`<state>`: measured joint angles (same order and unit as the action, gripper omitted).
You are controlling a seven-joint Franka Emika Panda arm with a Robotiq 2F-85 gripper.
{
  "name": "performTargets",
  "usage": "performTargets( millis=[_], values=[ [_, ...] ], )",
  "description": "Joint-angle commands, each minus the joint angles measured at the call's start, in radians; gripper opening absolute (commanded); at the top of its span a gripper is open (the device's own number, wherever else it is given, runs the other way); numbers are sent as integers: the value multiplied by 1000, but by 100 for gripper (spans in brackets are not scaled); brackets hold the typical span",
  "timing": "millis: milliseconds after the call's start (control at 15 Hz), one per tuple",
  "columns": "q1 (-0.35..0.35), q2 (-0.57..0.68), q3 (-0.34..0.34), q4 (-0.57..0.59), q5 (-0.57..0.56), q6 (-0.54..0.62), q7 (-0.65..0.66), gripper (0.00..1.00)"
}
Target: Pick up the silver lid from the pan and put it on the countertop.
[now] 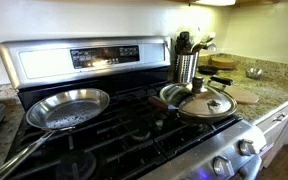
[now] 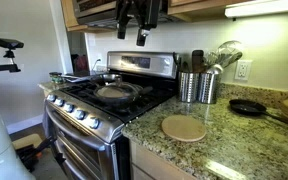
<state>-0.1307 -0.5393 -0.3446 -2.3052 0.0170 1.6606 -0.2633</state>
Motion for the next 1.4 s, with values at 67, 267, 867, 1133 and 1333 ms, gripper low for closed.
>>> performTargets(
  millis=[67, 267, 867, 1133, 1333],
  values=[
    [-24, 6, 19, 2, 10, -2, -10, 100],
    [-24, 6, 19, 2, 10, -2, -10, 100],
    [22, -17, 149, -106, -31, 107, -13, 100],
    [53, -73, 226, -184, -47, 201, -3, 100],
    [81, -92, 259, -225, -29, 278, 10, 100]
  ],
)
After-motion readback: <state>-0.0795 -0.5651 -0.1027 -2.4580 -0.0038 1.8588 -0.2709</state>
